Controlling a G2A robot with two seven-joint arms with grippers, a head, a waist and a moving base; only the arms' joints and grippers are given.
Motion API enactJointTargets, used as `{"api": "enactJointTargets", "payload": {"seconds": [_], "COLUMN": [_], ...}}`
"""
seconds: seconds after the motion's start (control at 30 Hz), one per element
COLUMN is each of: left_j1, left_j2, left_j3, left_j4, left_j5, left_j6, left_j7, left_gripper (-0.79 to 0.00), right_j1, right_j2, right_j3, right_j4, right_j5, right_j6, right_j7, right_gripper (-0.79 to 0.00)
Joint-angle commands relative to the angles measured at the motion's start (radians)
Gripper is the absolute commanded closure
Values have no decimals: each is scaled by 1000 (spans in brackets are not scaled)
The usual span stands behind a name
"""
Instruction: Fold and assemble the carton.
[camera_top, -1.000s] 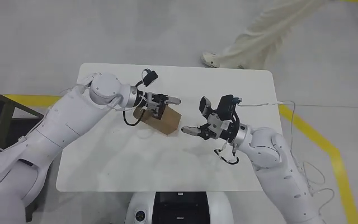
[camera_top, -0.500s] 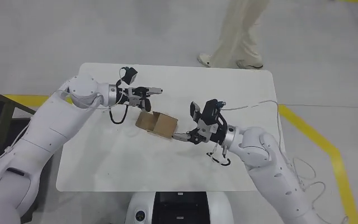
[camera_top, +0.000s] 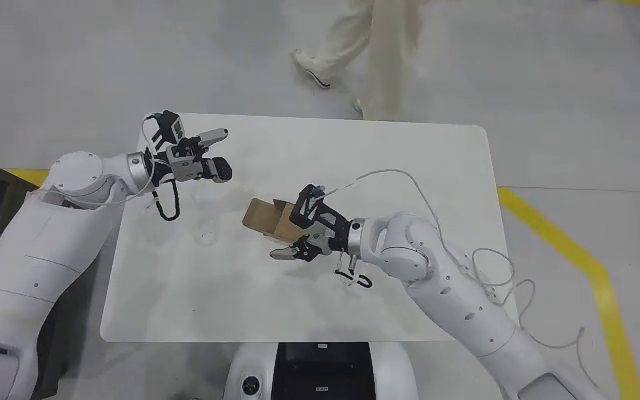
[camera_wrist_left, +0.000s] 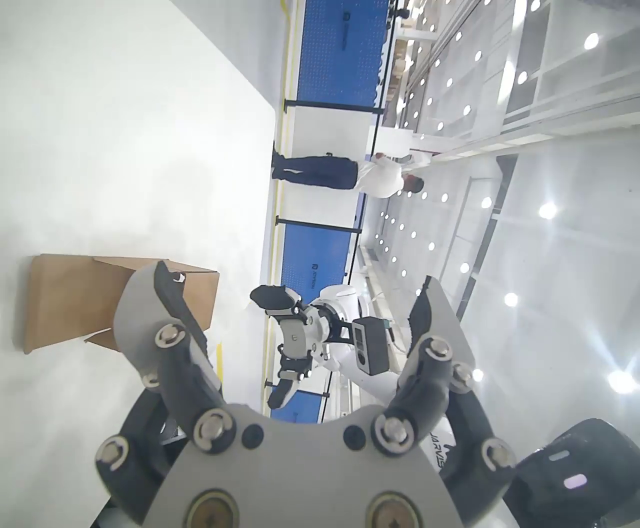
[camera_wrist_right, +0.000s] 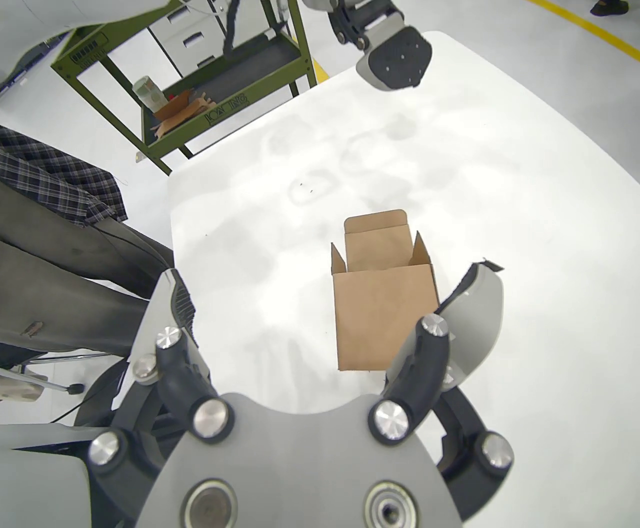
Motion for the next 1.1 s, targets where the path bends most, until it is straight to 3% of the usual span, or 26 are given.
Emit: {"api": "enactJointTargets", "payload": {"seconds": [0.0, 0.37, 0.8, 1.07], "left_j1": [33, 56, 56, 56], "left_j2": [6, 10, 10, 10], "left_j3": [-37, -60, -60, -60], "left_j4": [-7, -14, -14, -14], "left_j5": [-23, -42, -42, -42], "left_j6": [-9, -15, -15, -15], "left_j7": [3, 1, 1, 1], "left_gripper": [-785, -785, -785, -785], "right_j1": [5, -7, 244, 276], "right_j2": [-2, 0, -95, -110], "right_j3": [-4, 2, -148, -164], "right_j4": [4, 13, 209, 253], "right_j5": [1, 12, 123, 133], "right_j6": [1, -4, 83, 78], "right_j7": [-2, -13, 84, 81], "right_gripper": [-785, -785, -785, -785]}}
